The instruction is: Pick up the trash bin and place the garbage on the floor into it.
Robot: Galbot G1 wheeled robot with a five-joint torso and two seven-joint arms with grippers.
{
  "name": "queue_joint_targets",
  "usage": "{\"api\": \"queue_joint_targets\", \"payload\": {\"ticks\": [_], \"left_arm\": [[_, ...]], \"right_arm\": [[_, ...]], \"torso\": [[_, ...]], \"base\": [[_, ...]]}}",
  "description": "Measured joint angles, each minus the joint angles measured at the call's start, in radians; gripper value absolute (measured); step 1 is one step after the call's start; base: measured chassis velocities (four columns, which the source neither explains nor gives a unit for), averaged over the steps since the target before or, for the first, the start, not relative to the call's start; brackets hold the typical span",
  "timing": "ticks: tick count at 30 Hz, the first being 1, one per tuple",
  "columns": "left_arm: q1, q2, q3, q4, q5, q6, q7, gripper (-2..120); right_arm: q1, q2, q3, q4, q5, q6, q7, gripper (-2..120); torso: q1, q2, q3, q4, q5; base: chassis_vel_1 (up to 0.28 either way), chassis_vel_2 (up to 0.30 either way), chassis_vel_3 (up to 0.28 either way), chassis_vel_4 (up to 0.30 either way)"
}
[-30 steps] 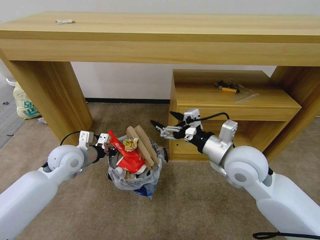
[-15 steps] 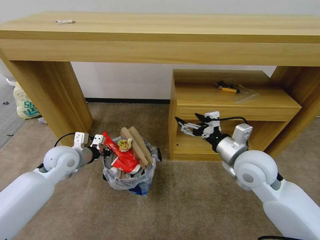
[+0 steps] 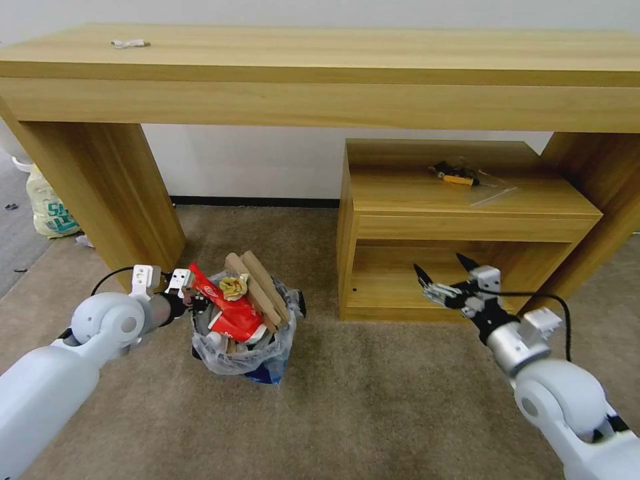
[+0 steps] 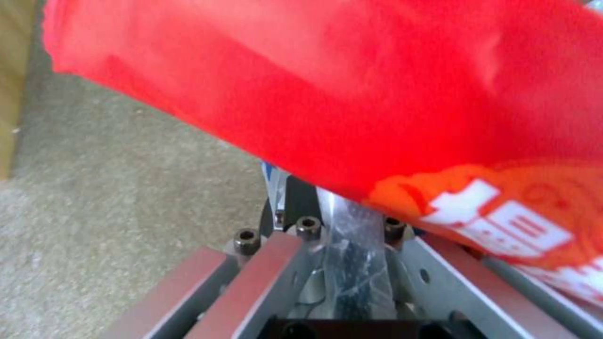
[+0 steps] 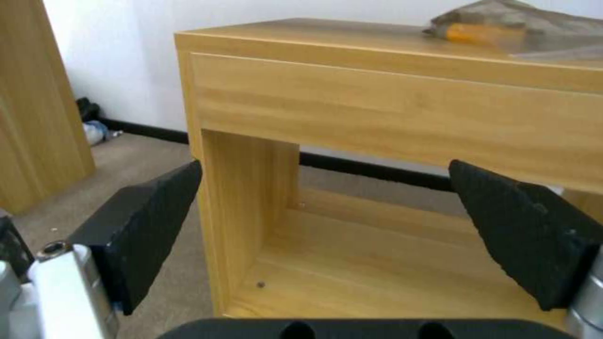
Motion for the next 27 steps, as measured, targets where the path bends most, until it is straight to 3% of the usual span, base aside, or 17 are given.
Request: {"api": "queue_joint_targets", "payload": {"ticks": [10,27], "left_arm": [[0.011,-0.011,-0.023,0.078,0.009,0.000,0.013,0],[-0.005,-0.051,-0.014,0.157,0.029,0.000,0.038,0]], "right_arm": [[-0.065,0.053,0.034,0.008,-0.036,0.035,-0.021,100],[-0.057,0.055,0.026,0.030,-0.024,0.028,-0.007,100]], "torso": [[0.000,0.000,0.000,0.0000,0.0000],[0.000,0.000,0.000,0.0000,0.0000]], "base": [[0.000,0.000,0.000,0.000],[0.000,0.000,0.000,0.000]]}}
